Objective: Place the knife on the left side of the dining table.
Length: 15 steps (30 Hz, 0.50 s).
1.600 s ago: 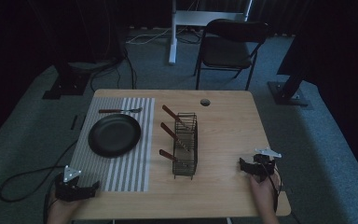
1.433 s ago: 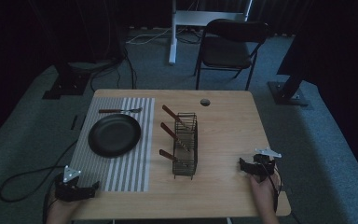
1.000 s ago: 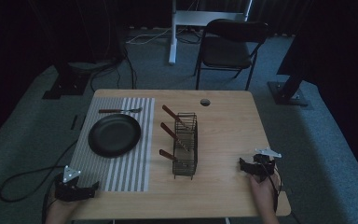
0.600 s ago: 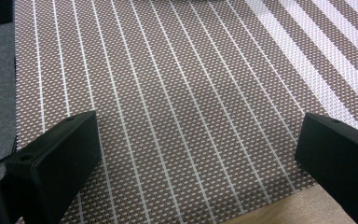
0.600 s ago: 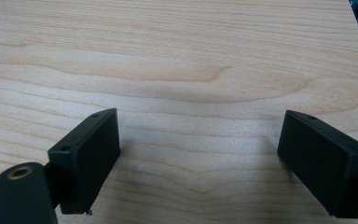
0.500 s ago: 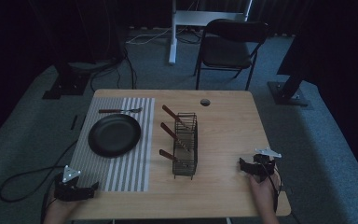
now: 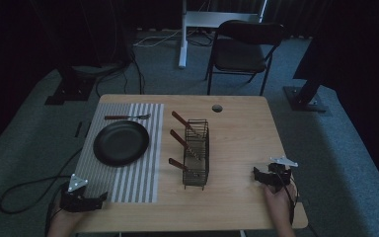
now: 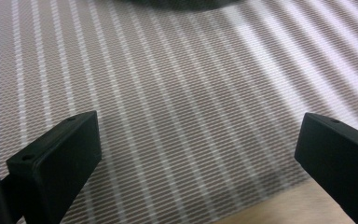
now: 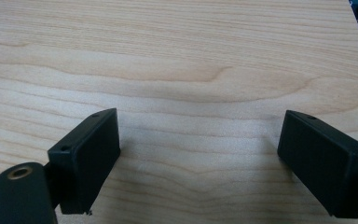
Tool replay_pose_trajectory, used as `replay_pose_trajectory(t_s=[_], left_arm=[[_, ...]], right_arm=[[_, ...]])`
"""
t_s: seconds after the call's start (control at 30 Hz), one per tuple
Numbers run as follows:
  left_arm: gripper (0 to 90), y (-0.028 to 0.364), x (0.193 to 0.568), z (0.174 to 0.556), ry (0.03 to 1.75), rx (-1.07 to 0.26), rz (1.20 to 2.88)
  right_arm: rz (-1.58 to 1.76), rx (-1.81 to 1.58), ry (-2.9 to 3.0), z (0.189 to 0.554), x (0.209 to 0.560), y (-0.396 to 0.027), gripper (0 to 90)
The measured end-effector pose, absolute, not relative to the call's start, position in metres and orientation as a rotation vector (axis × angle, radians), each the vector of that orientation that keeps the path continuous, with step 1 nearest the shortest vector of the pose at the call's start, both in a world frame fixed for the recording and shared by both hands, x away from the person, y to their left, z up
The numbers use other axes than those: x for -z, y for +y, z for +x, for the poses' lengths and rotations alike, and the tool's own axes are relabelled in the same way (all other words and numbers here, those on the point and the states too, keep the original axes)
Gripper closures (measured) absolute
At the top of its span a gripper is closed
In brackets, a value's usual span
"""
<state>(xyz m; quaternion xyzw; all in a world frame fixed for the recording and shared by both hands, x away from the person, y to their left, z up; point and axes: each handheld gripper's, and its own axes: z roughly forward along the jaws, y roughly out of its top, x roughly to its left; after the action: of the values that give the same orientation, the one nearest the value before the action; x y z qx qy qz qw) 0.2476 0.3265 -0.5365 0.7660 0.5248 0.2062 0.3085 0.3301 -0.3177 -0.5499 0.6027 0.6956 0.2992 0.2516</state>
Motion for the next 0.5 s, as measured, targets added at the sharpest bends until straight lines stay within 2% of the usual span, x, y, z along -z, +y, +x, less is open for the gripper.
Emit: replay_pose_trajectory(t_s=[0.5], left_arm=[[1.1, 0.292, 0.514, 0.253, 1.254, -0.477, 2.034]], right_arm=[[1.64, -0.814, 1.892, 0.33, 0.55, -0.318, 11.9]])
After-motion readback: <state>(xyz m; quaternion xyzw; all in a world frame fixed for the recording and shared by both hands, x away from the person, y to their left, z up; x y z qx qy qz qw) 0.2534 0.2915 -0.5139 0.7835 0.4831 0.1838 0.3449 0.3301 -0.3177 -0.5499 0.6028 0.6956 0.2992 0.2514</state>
